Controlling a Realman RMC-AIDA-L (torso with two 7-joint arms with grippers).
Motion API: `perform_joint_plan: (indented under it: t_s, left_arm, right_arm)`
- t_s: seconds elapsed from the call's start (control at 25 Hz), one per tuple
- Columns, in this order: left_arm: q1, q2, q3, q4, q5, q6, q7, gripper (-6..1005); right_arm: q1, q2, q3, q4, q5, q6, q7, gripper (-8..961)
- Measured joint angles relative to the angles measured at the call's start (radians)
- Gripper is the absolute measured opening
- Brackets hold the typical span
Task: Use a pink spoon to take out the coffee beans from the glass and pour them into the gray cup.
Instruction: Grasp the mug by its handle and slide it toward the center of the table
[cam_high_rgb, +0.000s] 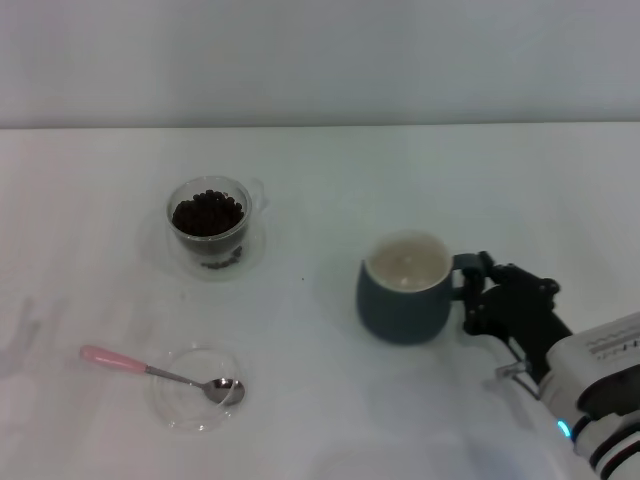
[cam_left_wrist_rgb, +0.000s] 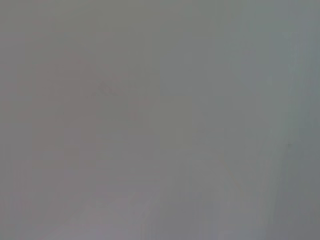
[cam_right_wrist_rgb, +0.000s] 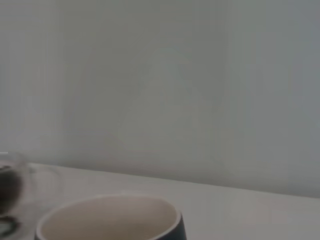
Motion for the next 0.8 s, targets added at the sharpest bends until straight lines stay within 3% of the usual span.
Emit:
perform_joint_plan:
  t_s: [0.8]
  left_arm:
    - [-0.006, 0.005, 0.004, 0.018, 0.005, 0.001, -0.008, 888]
  right_arm:
    - [0.002, 0.001, 0.009, 0.041, -0.193, 0.066, -0.015, 139]
